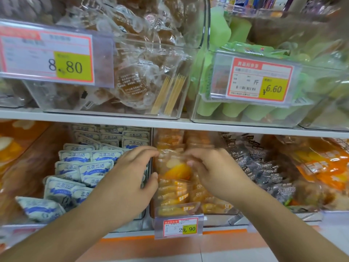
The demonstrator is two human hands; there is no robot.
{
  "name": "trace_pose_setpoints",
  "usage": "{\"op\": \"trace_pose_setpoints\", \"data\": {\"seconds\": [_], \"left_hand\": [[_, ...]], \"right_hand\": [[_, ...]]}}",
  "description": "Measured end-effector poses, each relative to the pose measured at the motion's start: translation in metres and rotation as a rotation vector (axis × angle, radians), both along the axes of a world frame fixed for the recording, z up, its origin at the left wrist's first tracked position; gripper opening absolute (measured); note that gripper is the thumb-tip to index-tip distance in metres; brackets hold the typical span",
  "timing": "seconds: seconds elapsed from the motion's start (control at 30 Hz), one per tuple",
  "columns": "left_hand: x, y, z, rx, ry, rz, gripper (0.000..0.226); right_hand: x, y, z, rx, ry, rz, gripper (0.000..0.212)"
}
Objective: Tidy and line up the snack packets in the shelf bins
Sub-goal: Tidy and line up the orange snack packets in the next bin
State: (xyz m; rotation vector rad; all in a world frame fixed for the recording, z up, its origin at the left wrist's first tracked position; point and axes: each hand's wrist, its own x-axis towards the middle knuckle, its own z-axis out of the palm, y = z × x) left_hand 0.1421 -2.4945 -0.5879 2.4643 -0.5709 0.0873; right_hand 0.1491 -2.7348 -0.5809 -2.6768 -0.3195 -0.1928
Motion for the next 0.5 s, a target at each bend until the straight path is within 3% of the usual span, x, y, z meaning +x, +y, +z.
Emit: {"op": "trace_pose_setpoints", "data": {"seconds": [0.07,0.2,0.33,0.5], "left_hand": [[0.001,0.001,-0.001,-0.007,-0.002,-0.009,0.043],[0.002,0.003,-0.003,0.0,-0.017,-0.036,0.042],[0.004,0.002,-0.005,0.021,-0.034,-0.048,0.045],[0.004,0.0,-0.007,0.061,-0.043,-0.064,0.048]], "right_hand": [[0.001,0.003,0.001,0.05,0.029,0.01,0.032],[-0.002,0.005,-0.002,-0.013,0.066,0.004,0.023],[0.001,0.004,-0.006,-0.019,0.03,-0.033,0.037],[0.008,0.012,-0.007,0.033,0.168,-0.039,0.031]]}}
